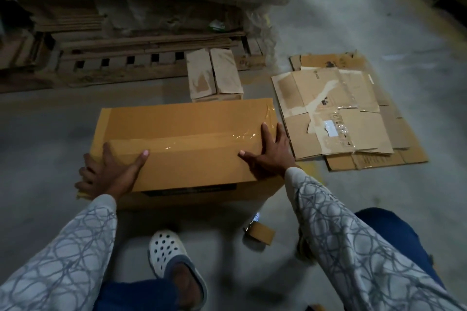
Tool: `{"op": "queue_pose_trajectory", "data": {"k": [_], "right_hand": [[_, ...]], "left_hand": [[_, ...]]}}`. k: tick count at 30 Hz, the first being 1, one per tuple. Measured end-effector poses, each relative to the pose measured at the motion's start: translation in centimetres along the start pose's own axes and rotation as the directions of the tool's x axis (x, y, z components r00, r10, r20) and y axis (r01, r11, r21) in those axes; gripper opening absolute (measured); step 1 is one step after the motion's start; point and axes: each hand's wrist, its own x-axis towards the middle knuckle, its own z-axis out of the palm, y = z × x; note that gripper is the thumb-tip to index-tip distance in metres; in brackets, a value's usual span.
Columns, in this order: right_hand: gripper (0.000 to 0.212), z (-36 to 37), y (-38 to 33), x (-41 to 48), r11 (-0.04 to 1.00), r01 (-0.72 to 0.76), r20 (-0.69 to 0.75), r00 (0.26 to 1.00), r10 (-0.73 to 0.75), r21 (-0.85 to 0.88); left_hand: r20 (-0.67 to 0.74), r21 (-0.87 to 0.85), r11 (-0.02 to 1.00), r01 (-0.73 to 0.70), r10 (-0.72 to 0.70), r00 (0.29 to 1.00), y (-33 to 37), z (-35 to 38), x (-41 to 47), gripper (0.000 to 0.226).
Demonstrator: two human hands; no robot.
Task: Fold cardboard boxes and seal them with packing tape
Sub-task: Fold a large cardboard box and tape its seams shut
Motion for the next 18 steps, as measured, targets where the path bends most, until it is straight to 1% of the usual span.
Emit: {"op": "queue_pose_trajectory", "data": {"k": [3, 5, 7, 9, 13, 14, 15, 16, 18], "right_hand": [[0.119, 1.4, 0.0, -0.2, 0.994, 0.011, -0.089, 0.996, -0.02, -0.108], [0.112, 2.6, 0.1, -0.3, 0.976, 0.044, -0.19, 0.978, -0.086, -0.213], [0.107, 3.5, -0.1, -0.2, 0.963, 0.05, -0.253, 0.96, -0.119, -0.264], [0.107, 3.7, -0.2, 0.1, 0.959, 0.039, -0.265, 0.957, -0.116, -0.281], [0.107, 3.1, -0.6, 0.2, 0.957, 0.032, -0.238, 0.966, -0.104, -0.289], [0.105, 3.1, -1.1, 0.0, 0.953, 0.029, -0.23, 0.968, -0.102, -0.301], [0.103, 3.4, -1.7, -0.4, 0.947, 0.032, -0.222, 0.969, -0.108, -0.32], [0.1, 3.8, -2.2, -0.7, 0.939, 0.043, -0.223, 0.967, -0.125, -0.34], [0.094, 4.6, -2.7, -1.2, 0.925, 0.07, -0.222, 0.961, -0.162, -0.373]], "left_hand": [[-0.013, 0.122, 0.986, -0.112, 0.115, 0.993, -0.6, 1.4, -0.3, 0.111], [-0.034, 0.144, 0.977, -0.157, 0.164, 0.986, -0.7, 1.9, 0.1, 0.107], [-0.052, 0.165, 0.97, -0.18, 0.191, 0.98, -0.7, 2.0, 0.7, 0.105], [-0.059, 0.197, 0.962, -0.189, 0.204, 0.977, -0.3, 2.0, 1.0, 0.104], [-0.02, 0.206, 0.959, -0.195, 0.203, 0.979, -0.1, 1.5, 1.0, 0.104], [-0.008, 0.221, 0.948, -0.231, 0.239, 0.971, 0.2, 1.2, 0.8, 0.101], [0.016, 0.244, 0.921, -0.304, 0.309, 0.951, 0.7, 1.2, 0.3, 0.096], [0.053, 0.266, 0.877, -0.4, 0.401, 0.915, 1.5, 1.4, -0.4, 0.09], [0.137, 0.294, 0.768, -0.569, 0.556, 0.82, 3.7, 2.9, -2.0, 0.08]]}}
